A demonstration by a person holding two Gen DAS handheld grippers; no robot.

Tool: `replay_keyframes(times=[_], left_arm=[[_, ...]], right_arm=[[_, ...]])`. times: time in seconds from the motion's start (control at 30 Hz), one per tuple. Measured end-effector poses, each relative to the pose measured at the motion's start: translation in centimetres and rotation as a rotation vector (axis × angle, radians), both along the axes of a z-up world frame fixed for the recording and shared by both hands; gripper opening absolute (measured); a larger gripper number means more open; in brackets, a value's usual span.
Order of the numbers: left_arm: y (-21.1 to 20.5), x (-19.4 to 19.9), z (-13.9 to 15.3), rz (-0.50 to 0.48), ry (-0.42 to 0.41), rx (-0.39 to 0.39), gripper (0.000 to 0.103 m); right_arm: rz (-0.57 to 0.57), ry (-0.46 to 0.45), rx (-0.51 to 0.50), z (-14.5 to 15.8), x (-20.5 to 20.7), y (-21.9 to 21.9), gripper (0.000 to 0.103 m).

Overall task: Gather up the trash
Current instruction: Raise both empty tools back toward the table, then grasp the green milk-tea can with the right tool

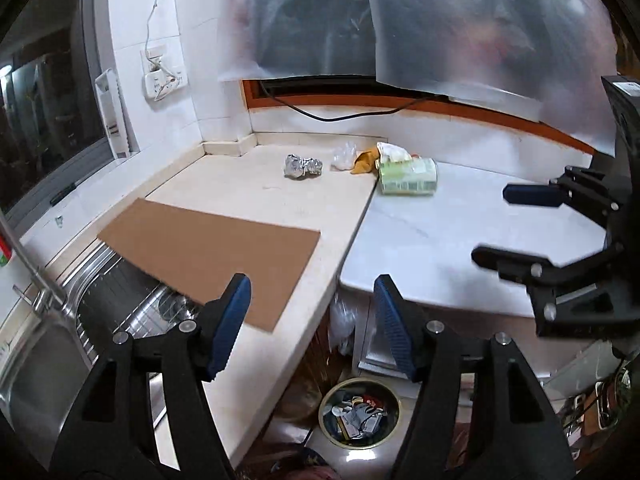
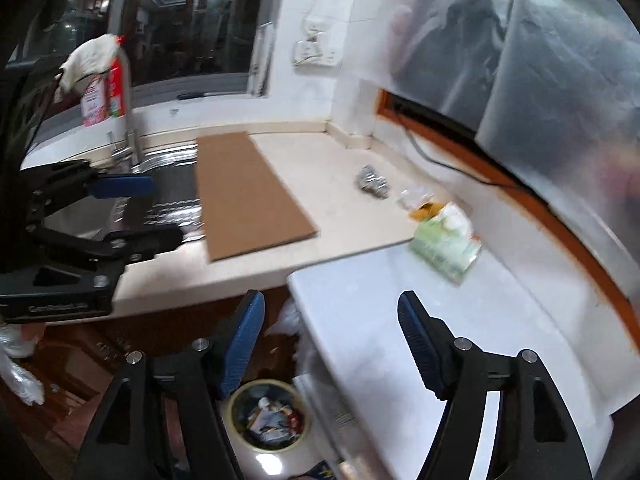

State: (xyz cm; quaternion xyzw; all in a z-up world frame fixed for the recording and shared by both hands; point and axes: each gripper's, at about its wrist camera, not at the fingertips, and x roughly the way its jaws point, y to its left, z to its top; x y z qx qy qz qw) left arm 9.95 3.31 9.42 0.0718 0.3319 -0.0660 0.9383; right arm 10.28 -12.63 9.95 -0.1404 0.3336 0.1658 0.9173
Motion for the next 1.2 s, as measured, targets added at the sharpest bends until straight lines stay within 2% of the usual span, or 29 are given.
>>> replay_keyframes(times=[0.13, 0.2, 0.3, 0.4, 0.6, 0.73, 0.9, 1.03, 1.2], left_arm=[[-0.4, 4.0, 0.6, -0.012, 0.035, 0.007, 0.061], [-0.8, 6.3, 0.5, -0.021, 0.054, 0.012, 0.061], [-1.2, 10.0, -0.2, -0.029, 0.108, -0.022, 0.061], [-1.9, 13.7, -1.2, -0.038, 0.151, -0.046, 0.061], [-3.4, 20.6, -3.9, -0.049, 0.205, -0.038, 0.061], [-4.4, 24.6, -5.5, -0.059, 0.235, -0.047, 0.061], [-5.5, 27.8, -7.1, -0.066, 0.253, -0.042, 0.061], [-6.2, 28.9, -8.2, -0.075, 0.261, -0.030, 0.061], [-6.8, 29.9, -9.7, -0.087, 0.278, -0.017, 0.061]], right_arm=[[-0.073, 0.031, 0.054, 0.6, 5.8, -3.0, 0.073], [-0.114, 0.045, 0.078, 0.4, 8.9, -4.8, 0.078], [-0.146, 0.079, 0.088, -0.6, 13.3, -7.0, 0.082], [-0.135, 0.096, 0.043, -1.9, 16.9, -8.2, 0.082], [-0.088, 0.132, -0.111, -5.7, 23.7, -9.0, 0.082], [-0.055, 0.158, -0.181, -8.0, 26.5, -8.9, 0.082], [0.001, 0.209, -0.233, -10.9, 29.0, -8.5, 0.082], [0.037, 0.219, -0.297, -12.6, 29.8, -7.9, 0.082], [0.058, 0.187, -0.381, -14.0, 30.1, -7.5, 0.082]])
